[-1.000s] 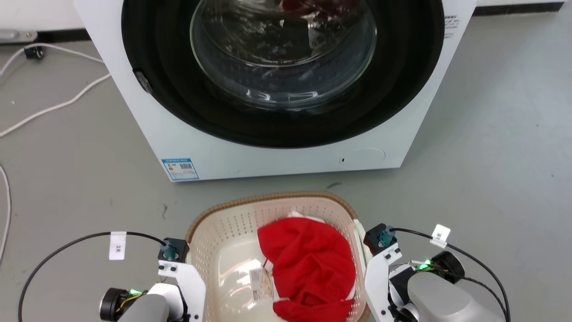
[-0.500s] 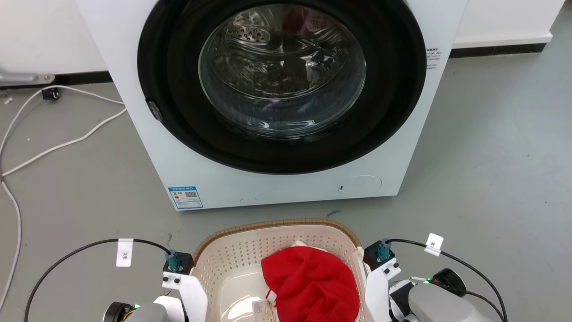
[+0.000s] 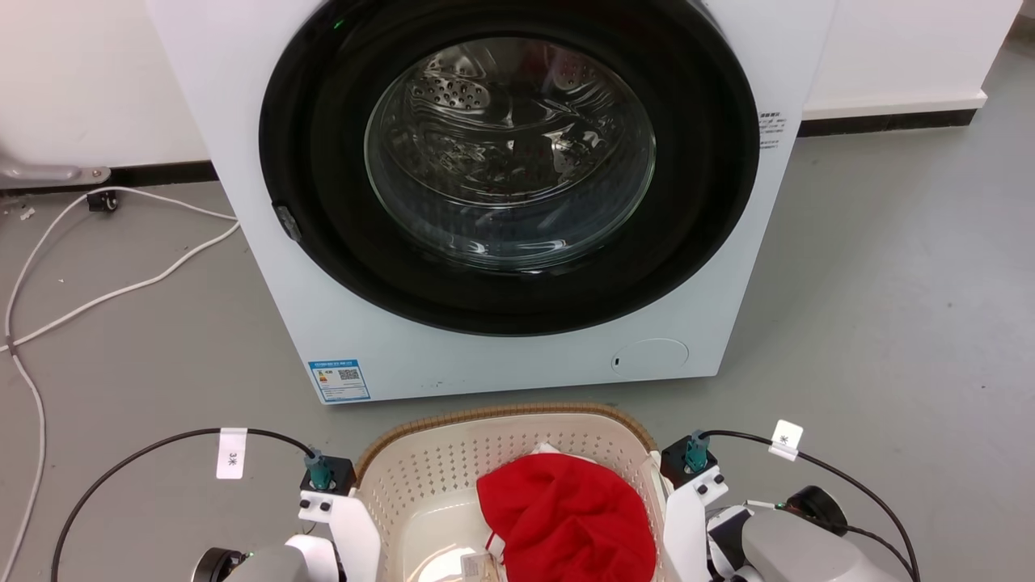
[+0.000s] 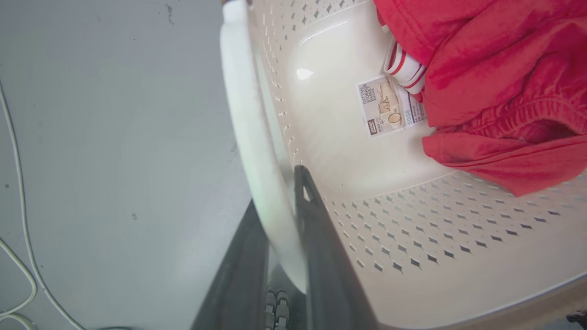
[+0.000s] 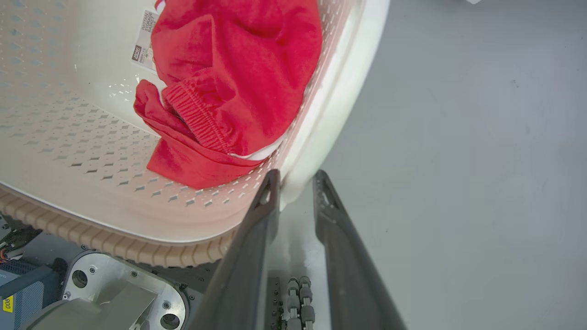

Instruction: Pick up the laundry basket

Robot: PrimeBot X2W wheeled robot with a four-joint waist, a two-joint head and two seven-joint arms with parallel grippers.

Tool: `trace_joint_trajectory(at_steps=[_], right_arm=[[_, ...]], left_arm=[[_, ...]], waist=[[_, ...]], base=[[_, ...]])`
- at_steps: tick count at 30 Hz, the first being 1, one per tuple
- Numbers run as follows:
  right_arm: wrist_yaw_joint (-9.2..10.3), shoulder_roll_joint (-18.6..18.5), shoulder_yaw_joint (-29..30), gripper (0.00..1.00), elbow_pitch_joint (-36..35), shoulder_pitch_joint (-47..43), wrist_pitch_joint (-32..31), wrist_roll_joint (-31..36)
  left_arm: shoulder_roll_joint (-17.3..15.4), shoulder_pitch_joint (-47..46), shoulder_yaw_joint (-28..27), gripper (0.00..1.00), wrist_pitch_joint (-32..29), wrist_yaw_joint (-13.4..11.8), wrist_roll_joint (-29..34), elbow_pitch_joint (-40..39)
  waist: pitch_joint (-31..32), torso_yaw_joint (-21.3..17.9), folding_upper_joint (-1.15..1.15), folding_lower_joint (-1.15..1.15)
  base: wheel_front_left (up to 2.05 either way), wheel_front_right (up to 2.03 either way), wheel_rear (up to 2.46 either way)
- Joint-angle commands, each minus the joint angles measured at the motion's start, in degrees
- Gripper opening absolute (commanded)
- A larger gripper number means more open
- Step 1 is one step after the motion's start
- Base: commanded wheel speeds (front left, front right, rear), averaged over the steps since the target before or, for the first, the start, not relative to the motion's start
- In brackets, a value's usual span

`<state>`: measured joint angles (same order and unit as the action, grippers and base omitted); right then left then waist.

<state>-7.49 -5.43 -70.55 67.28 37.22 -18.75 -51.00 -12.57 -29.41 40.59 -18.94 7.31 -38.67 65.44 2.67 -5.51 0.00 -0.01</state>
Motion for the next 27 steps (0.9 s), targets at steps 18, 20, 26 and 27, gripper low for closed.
trace_joint_trajectory(at_steps=[18,20,26,27], right_arm=[[0.00,0.4,-2.0,0.00,-0.1,1.0,-1.5,-2.2],[0.00,0.4,-2.1,0.00,-0.1,1.1,-1.5,-2.3],[0.00,0.6,-2.4,0.00,-0.1,1.1,-1.5,-2.6],[0.00,0.6,-2.4,0.00,-0.1,1.2,-1.6,-2.6]], left_arm=[[-0.2,-1.4,5.6,0.00,-0.5,0.2,-5.6,0.6],[-0.3,-1.6,6.2,0.00,-0.4,0.2,-6.0,0.7],[-0.5,-1.9,7.6,0.00,0.2,0.2,-7.3,1.0],[-0.5,-1.9,7.9,0.00,0.3,0.2,-7.5,1.1]], waist=[[0.4,0.2,0.00,0.01],[0.3,0.2,0.00,0.01],[0.0,0.0,0.00,0.01],[0.0,0.0,0.00,0.01]], base=[[0.00,0.00,0.00],[0.00,0.00,0.00],[0.00,0.00,0.00],[0.00,0.00,0.00]])
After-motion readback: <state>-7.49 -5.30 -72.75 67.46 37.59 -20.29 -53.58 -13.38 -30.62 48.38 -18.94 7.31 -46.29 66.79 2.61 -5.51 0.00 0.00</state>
